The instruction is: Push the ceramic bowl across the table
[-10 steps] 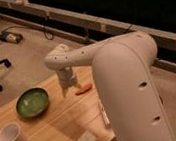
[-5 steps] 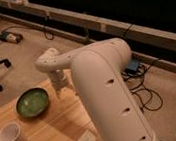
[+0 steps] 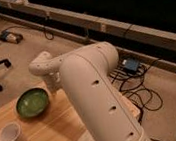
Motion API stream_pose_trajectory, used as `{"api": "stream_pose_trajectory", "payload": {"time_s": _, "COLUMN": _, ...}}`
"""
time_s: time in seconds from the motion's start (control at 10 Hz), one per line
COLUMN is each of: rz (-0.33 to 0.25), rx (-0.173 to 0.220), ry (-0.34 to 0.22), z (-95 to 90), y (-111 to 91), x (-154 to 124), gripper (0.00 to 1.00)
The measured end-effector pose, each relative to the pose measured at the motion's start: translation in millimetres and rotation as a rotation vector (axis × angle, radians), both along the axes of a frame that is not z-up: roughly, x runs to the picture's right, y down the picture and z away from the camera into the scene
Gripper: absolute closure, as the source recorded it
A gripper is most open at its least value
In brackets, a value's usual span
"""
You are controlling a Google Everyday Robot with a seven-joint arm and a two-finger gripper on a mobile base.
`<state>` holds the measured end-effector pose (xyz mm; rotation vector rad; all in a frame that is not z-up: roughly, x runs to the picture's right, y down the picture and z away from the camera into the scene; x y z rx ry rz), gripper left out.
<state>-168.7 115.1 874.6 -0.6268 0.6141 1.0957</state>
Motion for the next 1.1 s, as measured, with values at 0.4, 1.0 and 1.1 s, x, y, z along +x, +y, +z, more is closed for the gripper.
{"api": "stream_pose_trajectory", "payload": {"time_s": 0.4, "rz": -0.014, "rx": -0.031, "ry": -0.024, "z": 2.9, "y": 20.3, "x": -35.5, "gripper": 0.40}}
{"api": "stream_pose_trajectory", "payload": {"time_s": 1.0, "rz": -0.027, "rx": -0.023, "ry": -0.058, "z": 14.7, "y": 19.1, "x": -72.6, "gripper": 0.40}}
{"api": "stream_pose_trajectory", "payload": {"time_s": 1.1, "rz": -0.037, "rx": -0.024, "ry": -0.073, "z": 19.8, "y": 14.3, "x": -88.2, "gripper": 0.40}}
